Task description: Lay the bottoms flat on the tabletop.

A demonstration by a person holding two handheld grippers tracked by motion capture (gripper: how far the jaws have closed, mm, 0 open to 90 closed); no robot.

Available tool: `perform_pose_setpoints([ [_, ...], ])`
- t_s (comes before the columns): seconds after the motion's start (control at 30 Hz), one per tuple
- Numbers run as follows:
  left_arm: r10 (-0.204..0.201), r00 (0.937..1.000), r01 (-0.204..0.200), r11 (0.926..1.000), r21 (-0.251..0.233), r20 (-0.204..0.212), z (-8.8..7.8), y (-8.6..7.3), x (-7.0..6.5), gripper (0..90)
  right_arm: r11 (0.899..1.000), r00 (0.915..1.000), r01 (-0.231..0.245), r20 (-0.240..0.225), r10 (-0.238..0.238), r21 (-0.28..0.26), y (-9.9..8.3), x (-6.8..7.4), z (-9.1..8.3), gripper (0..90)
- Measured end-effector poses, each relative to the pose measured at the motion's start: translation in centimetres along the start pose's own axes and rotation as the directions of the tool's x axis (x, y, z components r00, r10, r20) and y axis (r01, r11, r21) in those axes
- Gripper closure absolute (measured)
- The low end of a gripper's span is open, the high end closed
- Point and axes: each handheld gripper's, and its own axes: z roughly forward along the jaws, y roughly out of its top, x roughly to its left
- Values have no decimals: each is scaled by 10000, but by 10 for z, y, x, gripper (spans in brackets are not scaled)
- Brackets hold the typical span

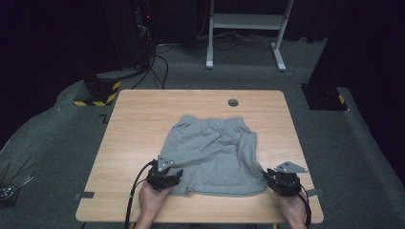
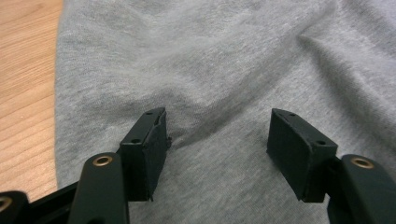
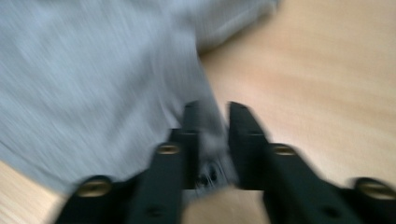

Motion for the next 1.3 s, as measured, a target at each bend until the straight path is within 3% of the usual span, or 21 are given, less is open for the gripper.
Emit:
perform_pose_setpoints([
  [0.1, -5, 10000, 5, 10000, -17, 3, 0, 0, 0, 395, 9990, 9988, -298, -395, 284, -345, 9, 0, 10, 571],
  [0.13, -8, 10000, 8, 10000, -35, -3, 0, 0, 0, 411, 9993, 9979, -287, -584, 272, -244, 11, 0, 17, 606],
  [0.17, 15, 10000, -15, 10000, -76, 15, -1, 0, 0, 442, 9999, 9974, -162, -709, 158, -51, 12, 1, 24, 712],
  [0.2, 81, 10000, -81, 9999, -124, 39, -2, -1, 0, 507, 9994, 9966, 167, -809, -143, 289, 12, 3, 30, 814],
  [0.23, 136, 9998, -134, 9998, -138, 116, -3, -2, 0, 574, 9987, 9965, 265, -805, -230, 425, 12, 4, 31, 845],
  [0.27, 185, 9997, -182, 9997, -168, 167, -4, -3, 0, 635, 9981, 9963, 403, -782, -365, 471, 11, 5, 29, 854],
  [0.37, 159, 9995, -156, 9998, -116, 264, -10, -6, 3, 800, 9979, 9992, 171, -365, -149, 618, 4, 2, 11, 859],
  [0.47, 133, 9993, -137, 9999, 102, 354, -15, -8, 4, 845, 9968, 9998, -181, 4, 182, 774, -3, -8, -7, 851],
  [0.57, 300, 9988, -312, 9990, 314, 383, -20, -6, 1, 843, 9919, 9990, -455, 97, 447, 1189, -6, -16, -9, 781],
  [0.63, 349, 9981, -358, 9992, 188, 500, -23, -2, -1, 790, 9945, 9986, -498, -139, 513, 918, -3, -16, -6, 683],
  [0.7, 400, 9967, -397, 9992, -67, 709, -24, 3, -5, 674, 9971, 9976, -590, -333, 606, 474, 6, -17, -3, 631],
  [0.77, 500, 9958, -483, 9985, -250, 760, -23, 9, -7, 595, 9980, 9979, -613, -193, 616, 138, 15, -19, 2, 616],
  [0.87, 707, 9943, -677, 9969, -392, 796, -12, 19, -12, 506, 9947, 9946, -1027, -164, 1026, -20, 32, -27, 19, 590],
  [0.93, 773, 9939, -754, 9968, -269, 780, -5, 21, -14, 481, 9925, 9929, -1187, 95, 1185, 304, 42, -33, 40, 583],
  [1.03, 849, 9939, -847, 9964, -70, 704, 5, 20, -15, 471, 9873, 9914, -1305, 104, 1301, 910, 46, -38, 61, 621],
  [1.1, 778, 9946, -786, 9969, 85, 685, 11, 17, -14, 459, 9859, 9946, -1040, 86, 1037, 1312, 44, -39, 75, 774],
  [1.17, 622, 9955, -627, 9980, 42, 722, 13, 14, -12, 443, 9873, 9955, -941, 2, 949, 1282, 46, -39, 75, 846],
  [1.3, 425, 9965, -429, 9991, 46, 714, 13, 14, -10, 433, 9946, 9985, -472, 326, 443, 919, 57, -35, 65, 863],
])
